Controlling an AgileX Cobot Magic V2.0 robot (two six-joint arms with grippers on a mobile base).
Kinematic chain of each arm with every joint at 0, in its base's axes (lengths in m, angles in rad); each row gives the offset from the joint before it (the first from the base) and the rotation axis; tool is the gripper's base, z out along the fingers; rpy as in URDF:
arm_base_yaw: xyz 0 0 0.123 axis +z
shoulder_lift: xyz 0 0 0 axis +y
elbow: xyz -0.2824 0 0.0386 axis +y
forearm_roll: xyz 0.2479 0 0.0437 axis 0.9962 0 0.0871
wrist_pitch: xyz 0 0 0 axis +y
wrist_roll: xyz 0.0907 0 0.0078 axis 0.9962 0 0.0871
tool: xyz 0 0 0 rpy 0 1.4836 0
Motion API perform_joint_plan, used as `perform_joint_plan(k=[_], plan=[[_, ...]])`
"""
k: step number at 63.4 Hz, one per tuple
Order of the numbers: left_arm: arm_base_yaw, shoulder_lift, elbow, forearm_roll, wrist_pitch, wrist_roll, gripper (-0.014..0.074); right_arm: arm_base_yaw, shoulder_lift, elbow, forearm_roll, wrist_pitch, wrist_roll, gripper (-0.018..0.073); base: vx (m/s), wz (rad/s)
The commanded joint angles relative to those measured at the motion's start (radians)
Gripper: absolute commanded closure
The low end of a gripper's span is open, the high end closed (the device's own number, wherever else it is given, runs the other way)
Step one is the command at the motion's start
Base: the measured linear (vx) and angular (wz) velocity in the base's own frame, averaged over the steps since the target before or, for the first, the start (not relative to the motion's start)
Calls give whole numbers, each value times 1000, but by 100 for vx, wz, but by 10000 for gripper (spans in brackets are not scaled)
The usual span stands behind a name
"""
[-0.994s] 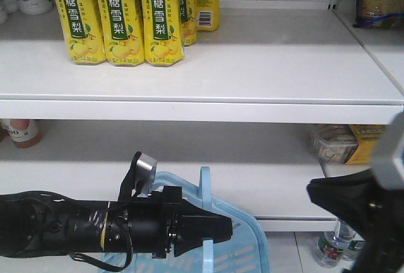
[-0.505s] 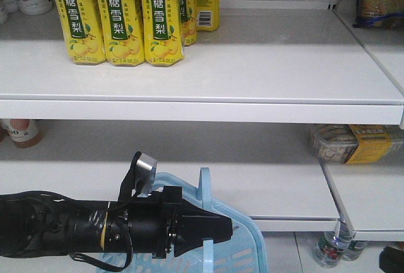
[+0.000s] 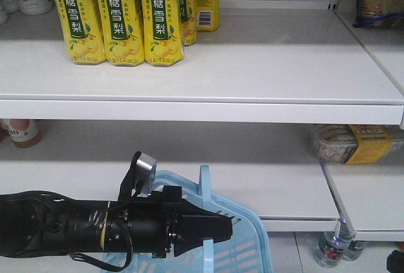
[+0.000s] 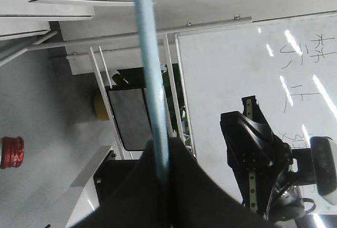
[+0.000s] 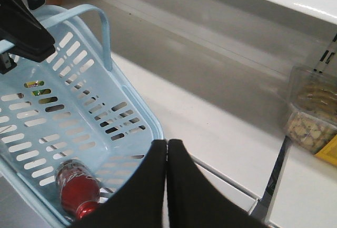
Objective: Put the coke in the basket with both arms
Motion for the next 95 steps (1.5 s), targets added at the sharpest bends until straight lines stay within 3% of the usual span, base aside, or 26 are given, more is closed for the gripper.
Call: perform_joint_plan(k=[1,25,49,64,78,95], plan=[[-2,-42,-23,-74,-277,3,601,-4,9,-29,-9,-75,-3,565,0,0],[-2,-42,-23,-74,-277,3,601,-4,9,-29,-9,-75,-3,565,0,0],[-2,-56,-9,-81,-254,85,601,-4,9,-29,-9,-75,-3,565,0,0],[-2,-166,113,-120,-85,118,601,-4,9,-29,-9,-75,-3,565,0,0],[1,-345,197,-165,99,243,601,-4,9,-29,-9,-75,-3,565,0,0],[1,-547,265,-160,327,242,601,-4,9,-29,-9,-75,-3,565,0,0]])
